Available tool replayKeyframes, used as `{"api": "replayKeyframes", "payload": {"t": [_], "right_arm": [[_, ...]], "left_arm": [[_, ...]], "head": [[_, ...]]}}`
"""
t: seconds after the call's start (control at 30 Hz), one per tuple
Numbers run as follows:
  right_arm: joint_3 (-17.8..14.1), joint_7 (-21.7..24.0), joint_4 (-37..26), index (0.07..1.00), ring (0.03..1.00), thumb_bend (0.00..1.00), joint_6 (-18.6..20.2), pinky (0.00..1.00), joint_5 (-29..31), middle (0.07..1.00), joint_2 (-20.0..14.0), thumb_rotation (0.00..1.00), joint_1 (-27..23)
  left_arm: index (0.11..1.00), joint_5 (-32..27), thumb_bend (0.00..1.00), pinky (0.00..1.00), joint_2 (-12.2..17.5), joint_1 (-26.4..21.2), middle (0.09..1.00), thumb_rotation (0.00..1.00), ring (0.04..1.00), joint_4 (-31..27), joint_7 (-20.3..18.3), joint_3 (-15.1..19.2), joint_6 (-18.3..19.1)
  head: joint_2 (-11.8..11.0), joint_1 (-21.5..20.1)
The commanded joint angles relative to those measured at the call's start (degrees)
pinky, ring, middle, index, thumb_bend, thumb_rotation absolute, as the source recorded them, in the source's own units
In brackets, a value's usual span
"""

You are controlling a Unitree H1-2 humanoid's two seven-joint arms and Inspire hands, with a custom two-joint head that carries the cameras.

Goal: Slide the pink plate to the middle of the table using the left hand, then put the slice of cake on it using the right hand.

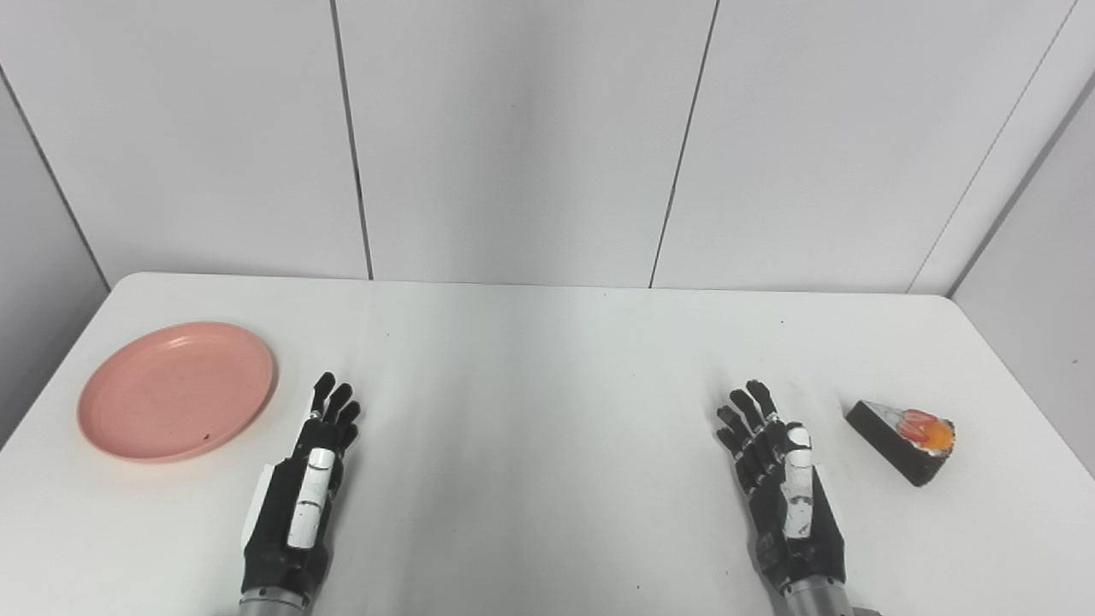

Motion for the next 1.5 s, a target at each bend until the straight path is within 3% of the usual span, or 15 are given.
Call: {"api": "replayKeyframes", "payload": {"t": [0.0,1.23,1.47], "right_arm": [[-0.14,-0.06,1.18,0.939,0.915,0.83,-0.89,0.94,0.12,0.933,0.28,1.00,0.83],[-0.41,-0.92,0.49,0.901,0.880,0.84,-0.17,0.90,0.69,0.903,0.65,1.00,0.87],[-0.71,-0.09,2.29,0.920,0.884,0.84,-1.21,0.92,1.29,0.911,-0.11,1.00,0.56]], "left_arm": [[1.000,-0.42,0.77,0.99,0.23,-0.61,0.986,0.91,0.977,-0.27,-0.38,-0.04,-0.93],[1.000,-0.25,0.75,0.98,0.43,-0.37,1.000,0.91,0.984,-1.27,-0.53,-0.47,1.03],[1.000,0.09,0.75,0.97,-0.12,-0.69,0.994,0.90,0.974,0.25,-0.48,-0.78,-0.09]], "head": [[0.03,0.05],[-0.07,0.03],[-1.67,3.36]]}}
